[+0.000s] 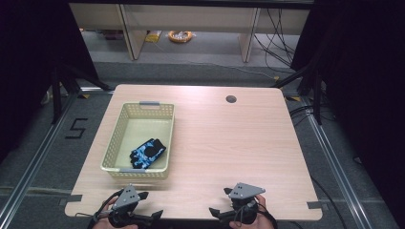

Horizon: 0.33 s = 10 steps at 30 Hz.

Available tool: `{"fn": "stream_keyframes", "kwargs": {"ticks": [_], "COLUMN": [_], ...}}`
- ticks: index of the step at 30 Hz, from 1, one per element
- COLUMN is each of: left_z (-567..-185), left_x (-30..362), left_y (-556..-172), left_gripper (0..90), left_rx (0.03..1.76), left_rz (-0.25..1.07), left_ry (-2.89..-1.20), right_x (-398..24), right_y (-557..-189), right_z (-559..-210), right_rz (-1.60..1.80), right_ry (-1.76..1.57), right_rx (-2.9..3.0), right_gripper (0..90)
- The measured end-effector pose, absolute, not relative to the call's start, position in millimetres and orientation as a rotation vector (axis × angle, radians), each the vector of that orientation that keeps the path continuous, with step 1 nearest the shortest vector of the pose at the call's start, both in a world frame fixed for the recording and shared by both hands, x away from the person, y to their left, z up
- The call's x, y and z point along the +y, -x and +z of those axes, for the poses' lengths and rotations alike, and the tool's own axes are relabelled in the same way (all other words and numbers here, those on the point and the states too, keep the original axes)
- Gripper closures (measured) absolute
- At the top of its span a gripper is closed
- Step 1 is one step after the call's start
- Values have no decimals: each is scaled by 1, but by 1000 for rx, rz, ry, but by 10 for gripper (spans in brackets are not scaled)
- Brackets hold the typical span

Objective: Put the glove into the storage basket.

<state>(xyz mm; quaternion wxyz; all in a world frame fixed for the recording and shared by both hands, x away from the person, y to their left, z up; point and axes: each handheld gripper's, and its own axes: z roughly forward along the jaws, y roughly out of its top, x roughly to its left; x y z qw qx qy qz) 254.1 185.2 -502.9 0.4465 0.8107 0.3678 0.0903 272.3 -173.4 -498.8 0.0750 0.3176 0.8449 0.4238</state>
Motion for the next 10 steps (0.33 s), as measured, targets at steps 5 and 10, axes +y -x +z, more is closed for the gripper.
{"fn": "stream_keyframes", "kwargs": {"ticks": [5, 10], "left_z": [-504, -505], "left_x": [185, 185], "left_y": [-255, -257], "left_gripper": [154, 155], "left_rx": [936, 923], "left_rz": [199, 212], "left_ry": [-2011, -2009], "right_x": [-172, -173], "right_y": [-271, -273], "right_z": [-499, -500], "right_rz": [1254, 1236], "right_ry": [-935, -931], "right_rx": [2525, 2516], "right_gripper": [160, 160]}}
